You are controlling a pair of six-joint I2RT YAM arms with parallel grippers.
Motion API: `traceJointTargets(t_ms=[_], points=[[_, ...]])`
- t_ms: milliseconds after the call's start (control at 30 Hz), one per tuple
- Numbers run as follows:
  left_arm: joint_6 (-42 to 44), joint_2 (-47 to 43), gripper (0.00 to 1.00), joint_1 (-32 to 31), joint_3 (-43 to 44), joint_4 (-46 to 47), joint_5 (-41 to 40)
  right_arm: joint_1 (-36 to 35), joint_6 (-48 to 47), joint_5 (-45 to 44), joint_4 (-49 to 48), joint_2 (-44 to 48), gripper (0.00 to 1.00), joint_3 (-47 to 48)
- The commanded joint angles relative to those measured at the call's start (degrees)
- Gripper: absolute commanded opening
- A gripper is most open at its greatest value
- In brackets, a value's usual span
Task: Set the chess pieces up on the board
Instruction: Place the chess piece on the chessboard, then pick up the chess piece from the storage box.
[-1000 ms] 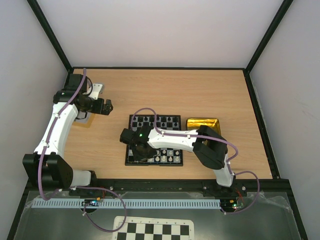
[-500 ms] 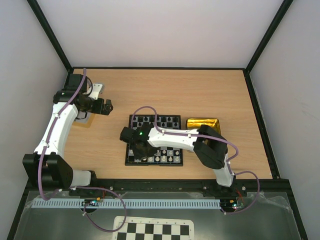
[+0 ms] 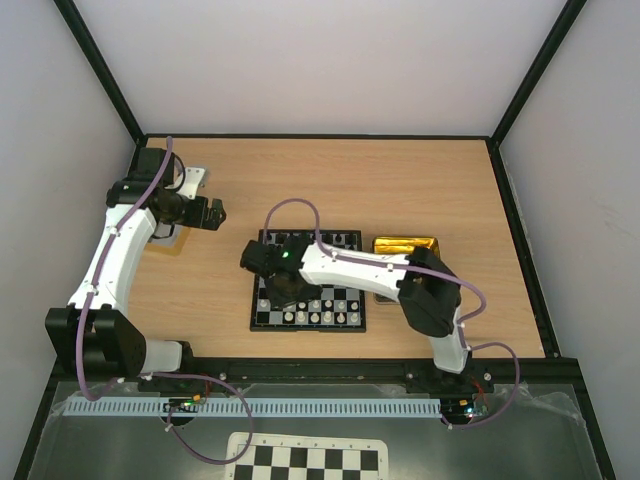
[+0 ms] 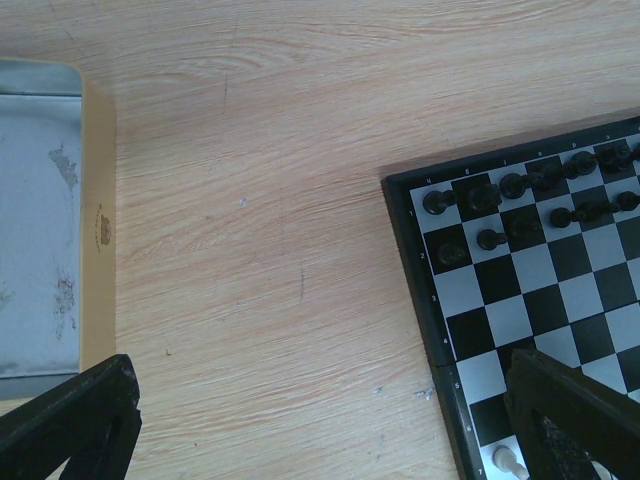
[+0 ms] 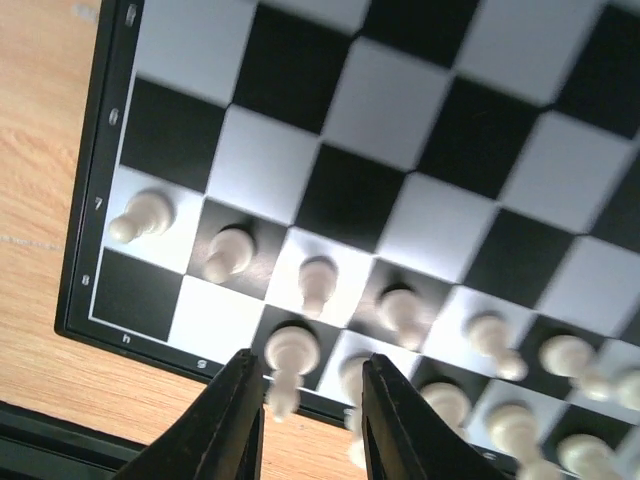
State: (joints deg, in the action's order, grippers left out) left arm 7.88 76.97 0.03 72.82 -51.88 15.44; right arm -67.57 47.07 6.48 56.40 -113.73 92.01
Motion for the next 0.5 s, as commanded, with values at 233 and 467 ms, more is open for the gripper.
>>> traceJointTargets(t_ms=[233, 467], points=[[-0.06, 0.01, 0.99, 0.32, 1.34, -1.07, 0.2, 25.9, -3.72, -5.87, 4.64, 23.73, 0.18, -13.15], [0.0, 0.71, 0.99, 0.32, 1.47, -0.88, -0.26, 40.27, -9.32, -6.15, 1.87, 28.77, 0.11, -22.5]])
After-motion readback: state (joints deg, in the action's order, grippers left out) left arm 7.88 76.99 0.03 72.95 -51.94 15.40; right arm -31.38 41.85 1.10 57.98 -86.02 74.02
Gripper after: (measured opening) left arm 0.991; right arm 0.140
